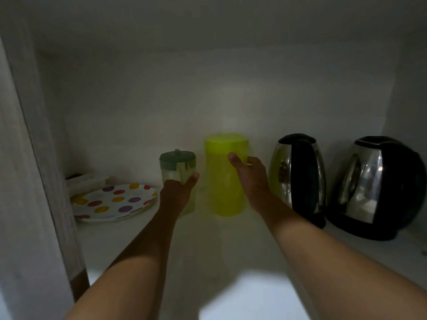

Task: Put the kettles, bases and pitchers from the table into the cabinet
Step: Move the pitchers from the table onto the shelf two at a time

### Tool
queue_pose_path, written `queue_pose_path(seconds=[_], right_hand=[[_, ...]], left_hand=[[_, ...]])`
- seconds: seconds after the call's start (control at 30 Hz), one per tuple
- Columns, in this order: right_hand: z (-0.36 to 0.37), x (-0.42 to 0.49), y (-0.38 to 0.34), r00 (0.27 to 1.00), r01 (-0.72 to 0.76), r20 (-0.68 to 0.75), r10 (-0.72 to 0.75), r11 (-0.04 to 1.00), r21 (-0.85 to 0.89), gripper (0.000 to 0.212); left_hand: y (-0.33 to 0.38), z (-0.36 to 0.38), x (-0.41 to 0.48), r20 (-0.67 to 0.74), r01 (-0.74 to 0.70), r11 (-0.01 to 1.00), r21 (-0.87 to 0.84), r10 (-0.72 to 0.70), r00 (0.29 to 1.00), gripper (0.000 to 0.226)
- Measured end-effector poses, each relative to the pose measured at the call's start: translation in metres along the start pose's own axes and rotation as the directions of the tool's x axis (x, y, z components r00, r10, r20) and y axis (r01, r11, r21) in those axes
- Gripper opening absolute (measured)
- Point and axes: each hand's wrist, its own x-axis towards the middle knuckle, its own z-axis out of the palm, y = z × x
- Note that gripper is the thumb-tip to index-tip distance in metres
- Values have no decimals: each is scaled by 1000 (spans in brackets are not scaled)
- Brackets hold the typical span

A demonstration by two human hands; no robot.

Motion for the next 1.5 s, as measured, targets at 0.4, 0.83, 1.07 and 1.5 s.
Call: queue_pose_path(seconds=[0.4,0.83,1.07,1.5], right_hand=[[-44,-75,12,1000,-10,16,13,989,-145,60],[-114,-302,9,930,338,266,-253,873,-351,43],[-77,-433,-20,751,579,562,-348,756,-306,56],[63,-768,-94,238,752,887,-396,654,90,62]], left_hand=[[9,-21,-98,-4,-59,911,408,67,998,79],[8,-99,-362,-77,-257,659,707,433,898,45],[-21,-237,-471,-247,60,485,872,331,911,62],[-81,-530,-701,-666,622,285,729,89,740,68]])
